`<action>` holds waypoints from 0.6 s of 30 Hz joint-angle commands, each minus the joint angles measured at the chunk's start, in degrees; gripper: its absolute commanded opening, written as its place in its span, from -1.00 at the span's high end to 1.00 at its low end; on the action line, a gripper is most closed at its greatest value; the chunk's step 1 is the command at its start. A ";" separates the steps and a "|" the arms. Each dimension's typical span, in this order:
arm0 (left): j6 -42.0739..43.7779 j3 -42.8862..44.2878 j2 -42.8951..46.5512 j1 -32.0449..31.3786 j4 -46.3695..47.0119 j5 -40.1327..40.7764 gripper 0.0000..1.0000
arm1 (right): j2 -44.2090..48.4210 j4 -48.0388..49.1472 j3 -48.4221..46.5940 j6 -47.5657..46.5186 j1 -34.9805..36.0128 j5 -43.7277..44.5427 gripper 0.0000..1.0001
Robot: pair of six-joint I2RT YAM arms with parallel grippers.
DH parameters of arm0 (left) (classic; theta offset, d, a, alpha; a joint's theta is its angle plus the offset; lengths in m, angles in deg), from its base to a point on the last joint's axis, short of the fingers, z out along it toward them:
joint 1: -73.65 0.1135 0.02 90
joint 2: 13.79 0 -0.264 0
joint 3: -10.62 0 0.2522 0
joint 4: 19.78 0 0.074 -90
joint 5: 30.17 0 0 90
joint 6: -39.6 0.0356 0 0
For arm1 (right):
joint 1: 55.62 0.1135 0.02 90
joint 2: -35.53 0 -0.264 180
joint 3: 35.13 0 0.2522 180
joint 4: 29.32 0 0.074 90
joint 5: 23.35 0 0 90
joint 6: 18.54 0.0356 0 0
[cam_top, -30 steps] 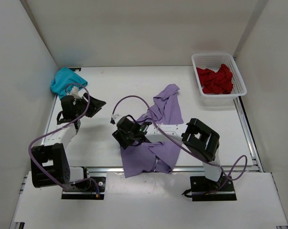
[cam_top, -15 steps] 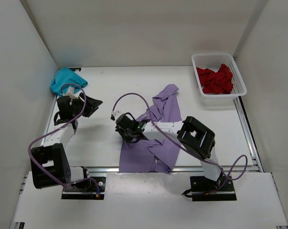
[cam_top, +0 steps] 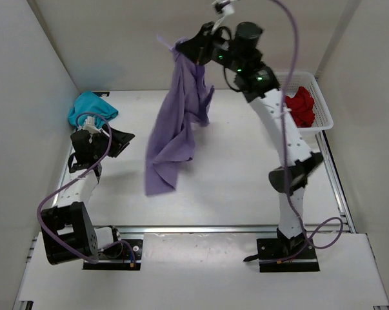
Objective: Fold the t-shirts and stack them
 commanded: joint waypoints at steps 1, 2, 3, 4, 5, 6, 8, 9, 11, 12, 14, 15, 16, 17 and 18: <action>0.57 2.60 3.98 2.55 -1.80 -1.55 -0.26 | 10.59 10.84 6.82 10.38 -0.63 -14.21 0.99; 0.40 2.78 4.33 3.51 -2.59 -1.90 -0.26 | 15.31 12.11 10.67 9.51 -0.72 -14.74 1.00; 0.66 3.22 5.12 3.61 -2.86 -1.55 -0.26 | 17.53 11.86 13.93 8.54 -1.16 -14.31 1.00; 1.27 3.48 5.65 3.96 -4.00 -1.38 -0.26 | 24.08 10.72 17.70 5.84 -1.42 -13.70 0.99; 1.10 3.74 5.83 4.22 -4.27 -1.11 -0.26 | 26.76 11.49 20.96 5.63 -1.77 -13.78 1.00; 1.27 3.75 6.44 4.40 -4.88 -0.59 -0.24 | 32.53 12.98 30.30 6.24 -3.26 -14.22 1.00; 1.80 3.92 7.23 3.79 -5.41 0.64 -0.24 | 42.37 24.09 48.47 8.34 -6.50 -14.48 1.00; 2.41 4.10 8.02 3.44 -6.46 2.30 -0.26 | 48.43 29.81 60.86 11.40 -9.40 -15.09 0.99; 3.30 2.61 10.39 2.82 -7.43 5.03 -0.26 | 56.54 37.64 83.28 18.52 -15.72 -20.08 0.99; 3.65 1.91 10.92 2.64 -7.87 6.00 -0.26 | 58.15 42.13 88.79 20.03 -17.32 -22.02 1.00; 4.96 -0.55 13.46 1.59 -8.66 9.33 -0.28 | 63.15 45.59 108.52 22.94 -21.09 -21.35 1.00; 4.88 -1.43 14.52 0.20 -8.67 10.57 -0.26 | 64.48 46.74 112.88 23.03 -22.16 -20.12 1.00; 5.23 -3.53 15.14 -1.21 -9.88 12.41 -0.28 | 66.23 46.75 120.15 23.21 -24.34 -19.41 1.00; 5.14 -5.81 15.93 -2.18 -10.07 14.69 -0.28 | 67.38 46.66 126.23 23.99 -26.37 -19.15 0.99; 5.23 -6.96 16.11 -3.50 -9.72 15.14 -0.28 | 67.91 46.92 128.03 24.44 -27.00 -19.40 0.96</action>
